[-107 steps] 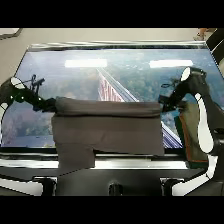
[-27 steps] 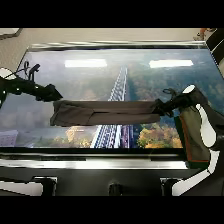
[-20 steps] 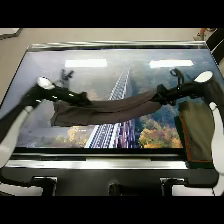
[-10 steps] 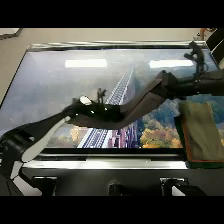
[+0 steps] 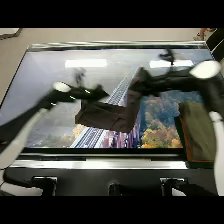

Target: Fold the shirts.

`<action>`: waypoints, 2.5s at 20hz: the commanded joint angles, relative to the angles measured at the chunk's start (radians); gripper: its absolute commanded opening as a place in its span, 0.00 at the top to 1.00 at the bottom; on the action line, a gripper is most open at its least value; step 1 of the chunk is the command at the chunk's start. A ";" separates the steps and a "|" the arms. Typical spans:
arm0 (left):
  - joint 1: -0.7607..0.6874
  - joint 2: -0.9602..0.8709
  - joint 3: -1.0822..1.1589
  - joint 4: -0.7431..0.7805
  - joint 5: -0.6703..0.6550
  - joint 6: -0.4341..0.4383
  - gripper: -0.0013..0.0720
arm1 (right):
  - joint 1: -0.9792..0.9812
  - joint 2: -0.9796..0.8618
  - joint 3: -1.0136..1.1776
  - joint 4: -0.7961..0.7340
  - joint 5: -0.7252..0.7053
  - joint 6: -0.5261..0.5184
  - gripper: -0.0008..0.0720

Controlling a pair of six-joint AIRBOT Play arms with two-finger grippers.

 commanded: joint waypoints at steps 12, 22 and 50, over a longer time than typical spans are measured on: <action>0.580 0.618 -0.002 0.303 -0.195 -0.002 0.93 | 0.249 -0.500 0.108 0.275 -0.183 -0.066 0.02; 0.579 0.628 -0.002 0.402 -0.218 0.001 0.93 | -0.014 -0.333 -0.140 -0.345 0.045 0.128 0.06; 0.579 0.626 -0.002 0.403 -0.240 0.051 0.92 | -0.901 0.101 0.173 -0.340 0.275 0.272 0.92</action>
